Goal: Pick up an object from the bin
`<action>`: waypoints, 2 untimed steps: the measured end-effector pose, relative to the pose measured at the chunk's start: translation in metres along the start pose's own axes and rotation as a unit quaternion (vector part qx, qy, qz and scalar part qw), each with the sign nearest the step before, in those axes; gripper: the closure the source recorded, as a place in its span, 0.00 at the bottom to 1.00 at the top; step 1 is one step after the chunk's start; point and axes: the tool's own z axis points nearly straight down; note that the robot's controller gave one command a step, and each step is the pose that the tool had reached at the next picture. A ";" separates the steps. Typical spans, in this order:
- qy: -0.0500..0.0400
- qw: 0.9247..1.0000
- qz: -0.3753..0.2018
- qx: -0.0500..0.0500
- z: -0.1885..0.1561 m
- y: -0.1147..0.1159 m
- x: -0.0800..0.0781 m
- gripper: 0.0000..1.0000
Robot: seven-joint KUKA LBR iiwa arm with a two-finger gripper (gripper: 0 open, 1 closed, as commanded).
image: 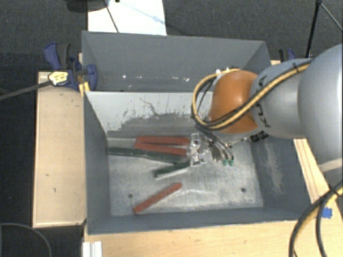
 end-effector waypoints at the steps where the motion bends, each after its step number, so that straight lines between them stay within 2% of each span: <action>1: -0.002 1.000 0.011 -0.002 0.000 0.046 -0.005 1.00; 2: 0.007 1.000 -0.008 -0.003 -0.046 0.043 0.002 1.00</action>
Offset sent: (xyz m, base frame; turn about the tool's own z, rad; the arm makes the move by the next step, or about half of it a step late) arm -0.0092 0.0222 0.2289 -0.1764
